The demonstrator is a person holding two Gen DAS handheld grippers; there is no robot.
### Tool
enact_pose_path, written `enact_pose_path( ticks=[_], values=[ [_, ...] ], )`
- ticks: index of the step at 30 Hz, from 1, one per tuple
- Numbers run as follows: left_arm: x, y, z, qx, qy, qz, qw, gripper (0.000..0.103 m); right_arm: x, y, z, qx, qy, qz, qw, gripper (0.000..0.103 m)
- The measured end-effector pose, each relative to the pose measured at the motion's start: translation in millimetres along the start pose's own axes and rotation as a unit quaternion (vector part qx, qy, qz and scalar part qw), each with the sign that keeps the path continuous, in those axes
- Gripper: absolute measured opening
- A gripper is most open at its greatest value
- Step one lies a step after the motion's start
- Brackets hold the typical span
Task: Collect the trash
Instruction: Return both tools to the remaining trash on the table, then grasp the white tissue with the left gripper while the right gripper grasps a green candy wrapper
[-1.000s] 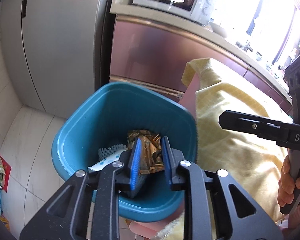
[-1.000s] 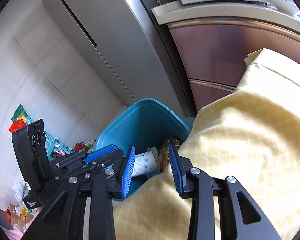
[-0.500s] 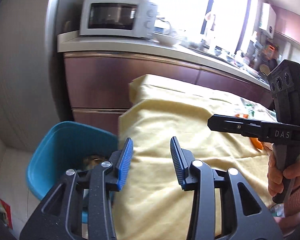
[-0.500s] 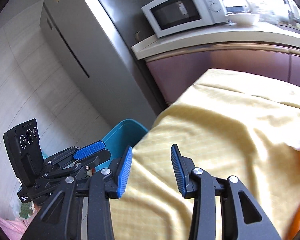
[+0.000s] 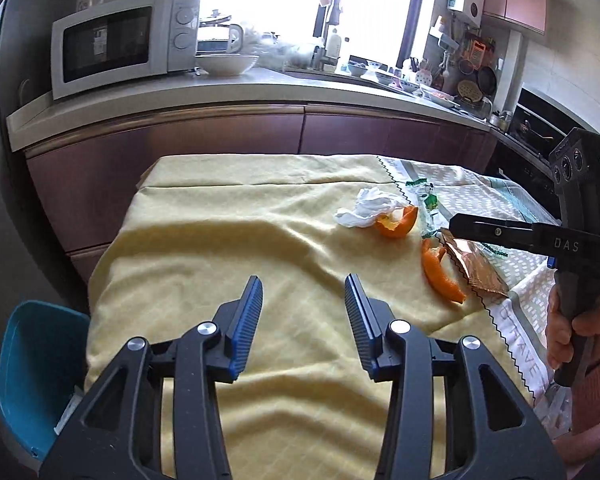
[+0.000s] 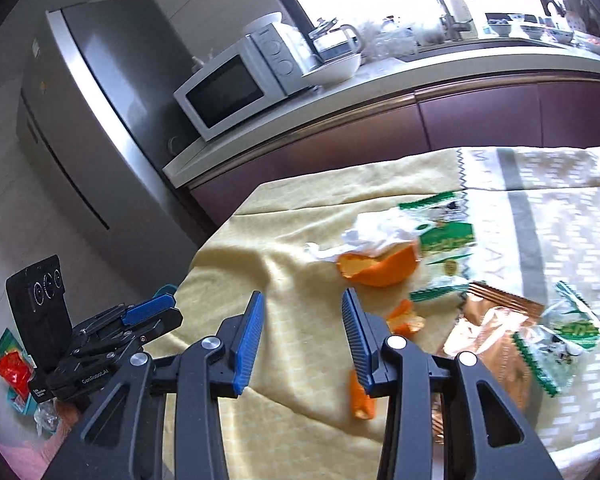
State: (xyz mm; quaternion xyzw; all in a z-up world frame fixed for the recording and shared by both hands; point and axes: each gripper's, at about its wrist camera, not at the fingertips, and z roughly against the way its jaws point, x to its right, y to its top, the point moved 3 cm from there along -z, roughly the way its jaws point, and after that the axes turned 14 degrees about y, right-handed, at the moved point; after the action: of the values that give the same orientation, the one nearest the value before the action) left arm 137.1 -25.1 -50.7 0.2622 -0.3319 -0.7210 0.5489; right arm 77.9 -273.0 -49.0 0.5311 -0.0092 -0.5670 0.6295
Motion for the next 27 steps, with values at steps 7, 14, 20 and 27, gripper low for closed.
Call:
enact_pose_path(
  ticks=[7, 14, 20, 27],
  values=[
    [31, 30, -41, -0.022, -0.006, -0.011, 0.9997, 0.044, 34, 15, 15, 0.023, -0.032, -0.011, 0.999, 0.045],
    [51, 50, -85, -0.054, -0.012, -0.009, 0.9984, 0.044, 61, 30, 11, 0.021, -0.054, -0.027, 0.998, 0.052],
    [61, 60, -114, -0.083, -0.022, -0.005, 0.9963, 0.042, 71, 41, -1, 0.012, -0.075, -0.026, 0.997, 0.059],
    [72, 63, -138, -0.115, -0.052, 0.005, 0.9920, 0.031, 77, 43, -16, -0.004, -0.075, -0.031, 0.997, 0.059]
  ],
)
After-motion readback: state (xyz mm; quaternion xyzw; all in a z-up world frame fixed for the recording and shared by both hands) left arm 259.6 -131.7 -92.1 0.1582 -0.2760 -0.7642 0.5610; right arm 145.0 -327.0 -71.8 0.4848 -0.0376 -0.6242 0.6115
